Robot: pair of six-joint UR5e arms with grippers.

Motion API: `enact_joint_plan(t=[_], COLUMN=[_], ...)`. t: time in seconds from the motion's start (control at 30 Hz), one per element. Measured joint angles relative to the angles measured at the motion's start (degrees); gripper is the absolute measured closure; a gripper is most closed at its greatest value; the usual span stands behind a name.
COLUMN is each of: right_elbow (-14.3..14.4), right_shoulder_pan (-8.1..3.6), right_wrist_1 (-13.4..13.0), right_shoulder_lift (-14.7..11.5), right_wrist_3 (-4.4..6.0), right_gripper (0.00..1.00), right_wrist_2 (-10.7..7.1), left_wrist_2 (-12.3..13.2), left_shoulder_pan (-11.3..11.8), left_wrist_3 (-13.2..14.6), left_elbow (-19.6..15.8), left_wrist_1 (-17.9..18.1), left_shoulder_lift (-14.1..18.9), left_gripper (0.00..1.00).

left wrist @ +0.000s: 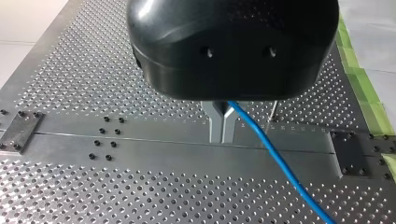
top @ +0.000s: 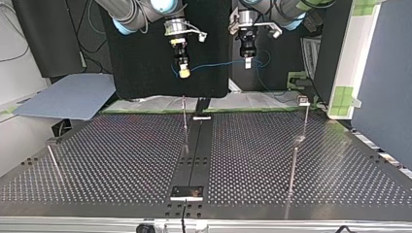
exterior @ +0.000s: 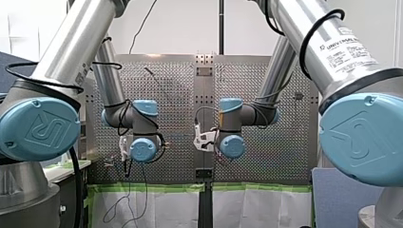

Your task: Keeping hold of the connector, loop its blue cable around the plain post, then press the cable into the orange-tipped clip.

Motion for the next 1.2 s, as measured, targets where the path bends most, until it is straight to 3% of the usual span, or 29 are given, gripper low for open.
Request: enact_joint_plan(t=[0.1, 0.3, 0.6, 0.87, 1.2], right_elbow=[-0.16, -0.21, -0.22, -0.22, -0.22], right_shoulder_pan=[0.75, 1.10, 1.13, 1.13, 1.13], right_wrist_1=[1.01, 1.54, 1.59, 1.59, 1.59], right_shoulder_lift=[1.26, 3.71, 4.11, 4.13, 4.12], right_wrist_3=[-0.29, -0.41, -0.42, -0.42, -0.42], right_gripper=[1.00, 1.00, 1.00, 1.00, 1.00], right_wrist_2=[0.03, 0.04, 0.04, 0.04, 0.04], left_wrist_2=[0.00, 0.00, 0.11, 2.12, 2.28], left_shoulder_pan=[0.00, 0.00, 0.10, 2.63, 2.97], left_wrist_3=[0.00, 0.00, -0.08, -0.34, -0.35], left_elbow=[0.00, 0.00, -0.11, -0.68, -0.70], left_wrist_1=[-0.01, -0.01, -0.11, -3.56, -5.17], left_shoulder_lift=[0.00, 0.00, -0.11, -3.56, -9.06], left_gripper=[1.00, 1.00, 1.00, 1.00, 1.00])
